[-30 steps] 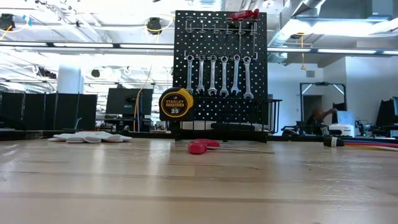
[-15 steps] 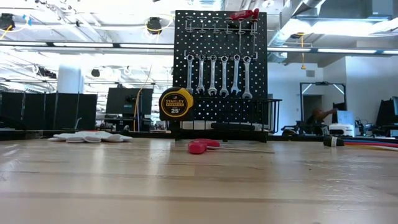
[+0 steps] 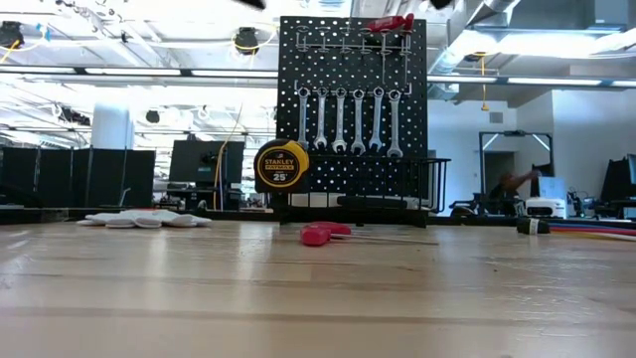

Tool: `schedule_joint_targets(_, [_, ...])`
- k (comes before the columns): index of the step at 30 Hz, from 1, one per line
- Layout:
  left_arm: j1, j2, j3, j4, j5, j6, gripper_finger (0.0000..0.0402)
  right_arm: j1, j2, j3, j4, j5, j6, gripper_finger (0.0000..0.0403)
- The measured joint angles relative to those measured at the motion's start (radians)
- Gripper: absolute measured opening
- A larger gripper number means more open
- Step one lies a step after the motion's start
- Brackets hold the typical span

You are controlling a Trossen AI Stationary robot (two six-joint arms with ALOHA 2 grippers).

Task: Hang tools onto peg board
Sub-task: Hang the red allen wrench on the peg board

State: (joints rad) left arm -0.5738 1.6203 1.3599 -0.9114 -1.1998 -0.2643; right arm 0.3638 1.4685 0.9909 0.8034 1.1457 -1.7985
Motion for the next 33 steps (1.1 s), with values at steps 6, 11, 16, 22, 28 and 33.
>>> schedule_joint_targets(6, [-0.031,0.0,-0.124,0.006,0.094,-0.347,0.017,-0.199,0.0,0.02,0.455,-0.248,-0.568,0.0088])
schedule_joint_targets(11, [-0.064,0.001,-0.252,0.126,0.107,-0.422,0.017,-0.379,-0.002,0.108,0.461,-0.387,-0.633,0.0088])
schedule_joint_targets(16, [-0.066,0.001,-0.323,0.236,0.106,-0.414,0.017,-0.529,-0.002,0.196,0.268,-0.396,-0.526,0.0088])
schedule_joint_targets(22, [-0.065,0.001,-0.329,0.248,0.104,-0.398,0.017,-0.607,-0.002,0.218,0.197,-0.383,-0.465,0.0088])
schedule_joint_targets(28, [-0.065,0.001,-0.329,0.249,0.104,-0.398,0.017,-0.573,0.0,0.217,0.111,-0.354,-0.452,0.0088])
schedule_joint_targets(33, [-0.064,0.001,-0.329,0.257,0.104,-0.4,0.017,-0.546,0.0,0.217,0.095,-0.34,-0.451,0.0088])
